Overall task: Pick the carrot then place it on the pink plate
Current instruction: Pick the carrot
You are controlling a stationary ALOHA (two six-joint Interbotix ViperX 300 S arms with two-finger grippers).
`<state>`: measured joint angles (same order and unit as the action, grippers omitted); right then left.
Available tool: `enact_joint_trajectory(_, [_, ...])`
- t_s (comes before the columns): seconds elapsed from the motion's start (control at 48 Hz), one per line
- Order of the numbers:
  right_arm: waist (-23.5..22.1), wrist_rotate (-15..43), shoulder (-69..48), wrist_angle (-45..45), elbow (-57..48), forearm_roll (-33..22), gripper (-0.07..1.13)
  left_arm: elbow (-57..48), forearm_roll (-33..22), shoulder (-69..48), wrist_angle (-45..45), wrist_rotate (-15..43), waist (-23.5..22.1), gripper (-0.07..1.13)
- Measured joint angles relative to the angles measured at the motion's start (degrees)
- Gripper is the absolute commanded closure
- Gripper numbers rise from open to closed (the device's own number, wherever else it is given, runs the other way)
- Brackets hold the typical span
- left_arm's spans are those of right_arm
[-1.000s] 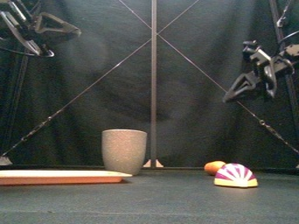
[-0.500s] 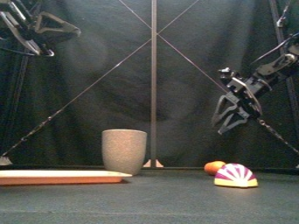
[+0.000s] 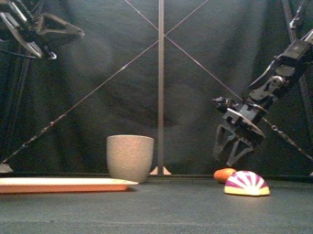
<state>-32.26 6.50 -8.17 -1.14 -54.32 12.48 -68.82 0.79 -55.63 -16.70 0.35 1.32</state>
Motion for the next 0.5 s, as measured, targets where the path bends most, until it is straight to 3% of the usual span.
enact_joint_trajectory(0.5, [-1.1, 0.0, 6.2, 0.1, 1.3, 0.3, 0.03, 0.0, 0.1, -0.1, 0.0, 0.0, 0.0, 1.08])
